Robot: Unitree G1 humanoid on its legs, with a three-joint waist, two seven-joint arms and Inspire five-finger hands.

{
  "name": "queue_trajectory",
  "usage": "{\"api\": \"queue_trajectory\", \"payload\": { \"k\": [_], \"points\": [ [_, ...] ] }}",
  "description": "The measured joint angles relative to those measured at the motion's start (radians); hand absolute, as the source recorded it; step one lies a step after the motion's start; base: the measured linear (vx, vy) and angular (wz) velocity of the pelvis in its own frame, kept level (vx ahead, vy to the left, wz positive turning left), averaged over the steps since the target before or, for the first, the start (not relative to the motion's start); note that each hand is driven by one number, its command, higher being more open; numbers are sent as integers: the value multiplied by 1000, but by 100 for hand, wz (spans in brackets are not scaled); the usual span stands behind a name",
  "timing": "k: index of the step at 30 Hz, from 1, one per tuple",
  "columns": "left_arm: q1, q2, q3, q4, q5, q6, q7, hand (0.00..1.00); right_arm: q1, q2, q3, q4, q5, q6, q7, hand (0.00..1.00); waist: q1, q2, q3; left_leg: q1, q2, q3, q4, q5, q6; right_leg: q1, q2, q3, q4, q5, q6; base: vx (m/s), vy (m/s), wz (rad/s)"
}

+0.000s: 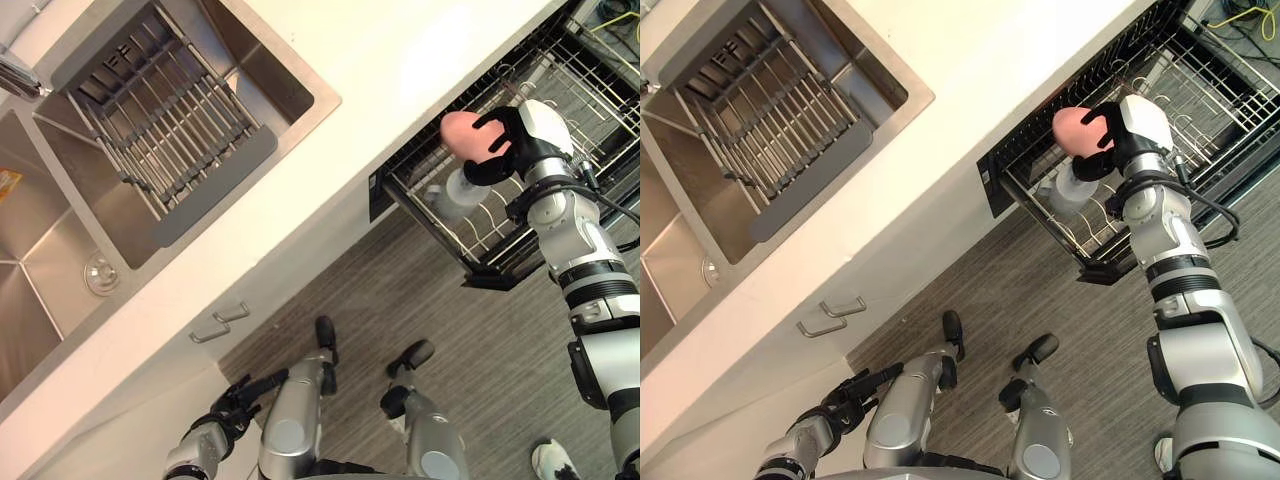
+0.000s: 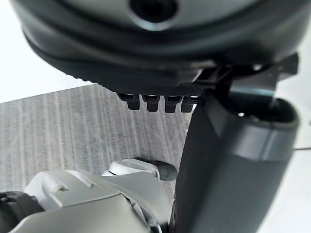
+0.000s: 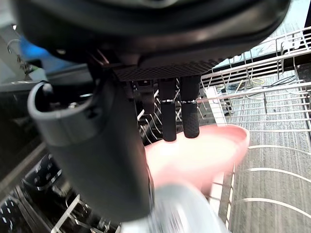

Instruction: Walk over to the sink, pick up the cup, carry it to the dishwasher, place the cup inside the dishwasher, then close the dishwasher door

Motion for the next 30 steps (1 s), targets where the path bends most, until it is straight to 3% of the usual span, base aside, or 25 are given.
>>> {"api": "queue_trajectory", "payload": {
  "k": [6,9,11,15,19,24,25,30],
  "points": [
    [37,-24,21,-5,39,-23,-1,100,122,2,-157,-156,68,0,-12,100,-8,-17,-13,70,-10,1,-37,2,-1,54,-6,-2,4,-10,14,10,131,1],
    [62,-24,35,-1,74,-44,-1,100,191,27,-248,-213,162,0,-11,100,-25,-44,-31,118,-19,2,-61,4,-2,93,-11,-2,4,-18,24,57,130,2],
    [89,-23,48,6,93,-63,-1,100,261,60,-335,-265,264,0,-14,100,-38,-70,-65,148,-24,6,-78,4,-2,113,-16,-1,5,-24,33,58,101,-2],
    [126,-22,48,26,117,-88,-3,100,367,110,-454,-276,354,16,-38,100,-53,-97,-128,189,-32,15,-102,3,-3,139,-23,6,9,-33,45,42,80,-4],
    [147,-22,48,51,133,-104,-1,100,497,133,-535,-256,425,67,-63,100,-83,-99,-157,245,-36,25,-127,6,-8,174,-29,15,23,-39,50,-3,64,-8],
    [165,-19,48,92,133,-106,1,100,604,185,-624,-180,502,89,-108,100,-117,-98,-198,279,-42,49,-159,18,-12,179,-35,38,31,-42,51,-41,26,-14],
    [166,-16,47,97,133,-103,0,100,634,198,-639,-170,510,102,-114,0,-124,-98,-204,285,-43,54,-172,24,-11,175,-37,44,37,-45,50,-74,8,-13],
    [157,-4,41,113,130,-103,0,100,666,257,-653,-103,587,110,-132,0,-155,-91,-207,236,-44,73,-188,47,-8,87,-51,68,83,-56,43,-64,12,-11]
  ]
}}
